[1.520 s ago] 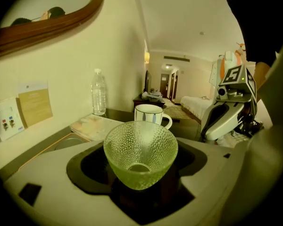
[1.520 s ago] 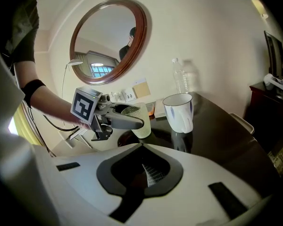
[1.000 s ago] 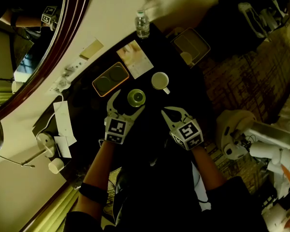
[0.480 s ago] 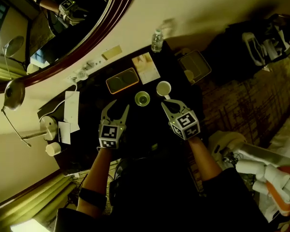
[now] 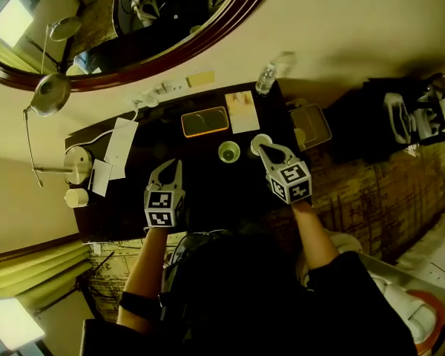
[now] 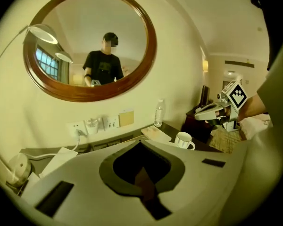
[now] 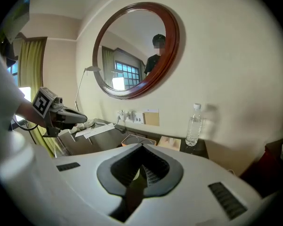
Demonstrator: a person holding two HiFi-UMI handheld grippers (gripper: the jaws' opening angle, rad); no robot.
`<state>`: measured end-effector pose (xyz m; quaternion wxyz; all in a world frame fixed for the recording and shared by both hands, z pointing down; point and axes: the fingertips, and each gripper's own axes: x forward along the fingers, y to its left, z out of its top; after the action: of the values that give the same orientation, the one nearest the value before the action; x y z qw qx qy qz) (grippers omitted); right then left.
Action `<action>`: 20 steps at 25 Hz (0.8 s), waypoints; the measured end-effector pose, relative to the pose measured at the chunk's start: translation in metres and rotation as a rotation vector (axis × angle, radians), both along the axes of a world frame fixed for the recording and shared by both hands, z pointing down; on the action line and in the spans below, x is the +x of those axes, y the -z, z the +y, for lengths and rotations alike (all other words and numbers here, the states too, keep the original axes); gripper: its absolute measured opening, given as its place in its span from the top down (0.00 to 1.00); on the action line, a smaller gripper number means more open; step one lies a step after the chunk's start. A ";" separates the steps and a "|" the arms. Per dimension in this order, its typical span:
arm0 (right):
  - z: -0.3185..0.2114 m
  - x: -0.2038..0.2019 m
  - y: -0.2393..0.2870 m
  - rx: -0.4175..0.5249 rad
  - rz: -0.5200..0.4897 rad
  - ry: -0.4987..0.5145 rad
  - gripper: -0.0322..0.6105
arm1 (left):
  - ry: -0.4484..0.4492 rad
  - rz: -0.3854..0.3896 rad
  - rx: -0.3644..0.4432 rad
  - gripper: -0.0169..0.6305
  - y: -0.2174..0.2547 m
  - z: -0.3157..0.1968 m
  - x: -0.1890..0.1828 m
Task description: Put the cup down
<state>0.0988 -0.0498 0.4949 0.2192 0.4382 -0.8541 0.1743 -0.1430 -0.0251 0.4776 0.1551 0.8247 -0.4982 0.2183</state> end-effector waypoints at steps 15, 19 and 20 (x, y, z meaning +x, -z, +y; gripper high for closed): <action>0.002 -0.017 0.022 0.023 0.049 0.081 0.95 | 0.146 0.032 -0.009 0.97 0.008 0.017 -0.036; 0.006 -0.020 0.021 0.020 0.049 0.083 0.95 | 0.143 0.037 0.003 0.97 0.010 0.019 -0.038; 0.007 -0.020 0.020 0.016 0.049 0.084 0.95 | 0.143 0.037 0.004 0.97 0.011 0.019 -0.038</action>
<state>0.0792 -0.0425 0.4750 0.2434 0.4080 -0.8675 0.1476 -0.1809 -0.0059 0.4670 0.1778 0.7912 -0.5531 0.1907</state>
